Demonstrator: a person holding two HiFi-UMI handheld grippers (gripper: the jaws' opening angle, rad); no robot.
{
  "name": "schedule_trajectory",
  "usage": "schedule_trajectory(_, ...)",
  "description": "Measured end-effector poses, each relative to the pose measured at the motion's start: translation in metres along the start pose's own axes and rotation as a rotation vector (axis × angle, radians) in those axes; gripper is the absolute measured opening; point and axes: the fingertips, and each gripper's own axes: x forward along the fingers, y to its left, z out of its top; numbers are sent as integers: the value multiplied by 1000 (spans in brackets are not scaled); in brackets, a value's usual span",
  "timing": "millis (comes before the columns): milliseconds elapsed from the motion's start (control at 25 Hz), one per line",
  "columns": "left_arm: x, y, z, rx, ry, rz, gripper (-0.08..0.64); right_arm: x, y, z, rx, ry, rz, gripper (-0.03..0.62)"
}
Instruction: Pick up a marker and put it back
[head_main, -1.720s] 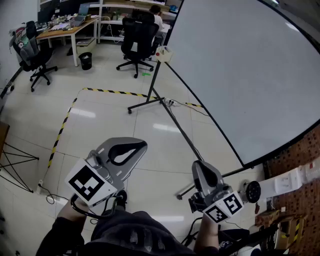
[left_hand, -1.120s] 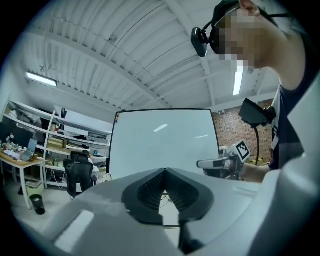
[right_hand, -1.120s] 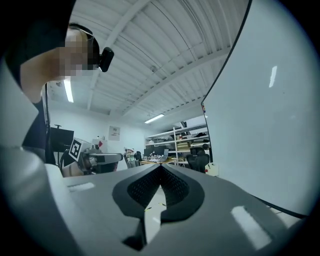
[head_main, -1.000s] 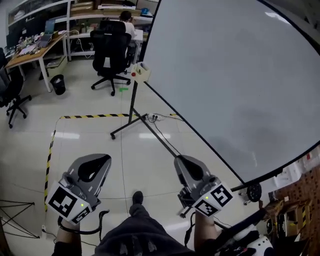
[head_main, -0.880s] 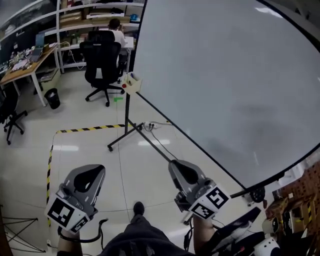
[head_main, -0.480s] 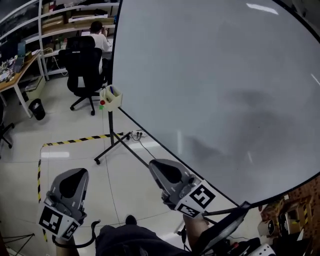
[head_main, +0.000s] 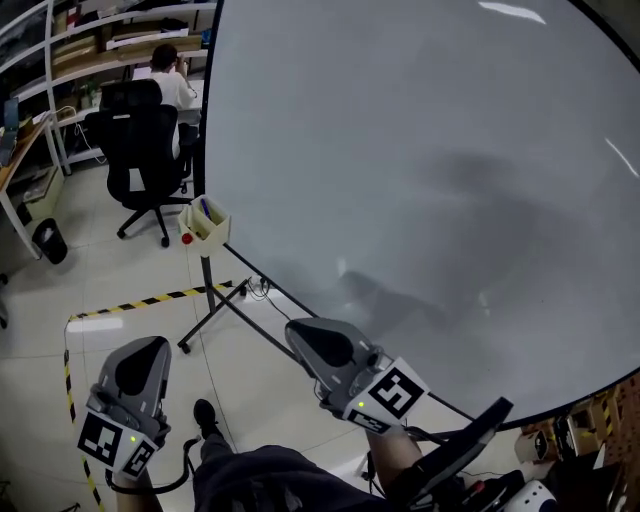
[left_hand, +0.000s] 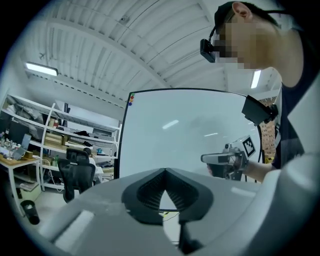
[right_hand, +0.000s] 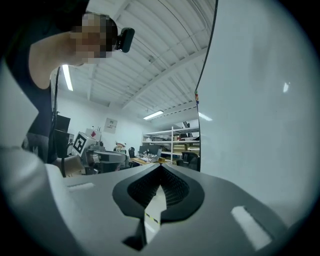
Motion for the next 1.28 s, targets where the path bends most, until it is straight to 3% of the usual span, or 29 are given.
schedule_trajectory(360,59,138,17,11,11,-152,6,125,-40,15,-12,13,-127,2)
schedule_trajectory(560,80,197,19,30,14,-171,6,187,-55,8,-24,33,-139,2)
schedule_trajectory(800,91,234,3,3,39,-170,6,240,-69,-20,-99,123,-144,2)
schedule_trajectory(1000,100,252,-13,-45,63,-110,6,268,-88,-54,-144,187,-109,6)
schedule_trajectory(1200,123,260,-34,-92,116,-62,6,284,-116,-108,-180,303,-32,129)
schedule_trajectory(1280,129,262,-44,-98,142,-60,6,289,-126,-130,-189,342,-31,138)
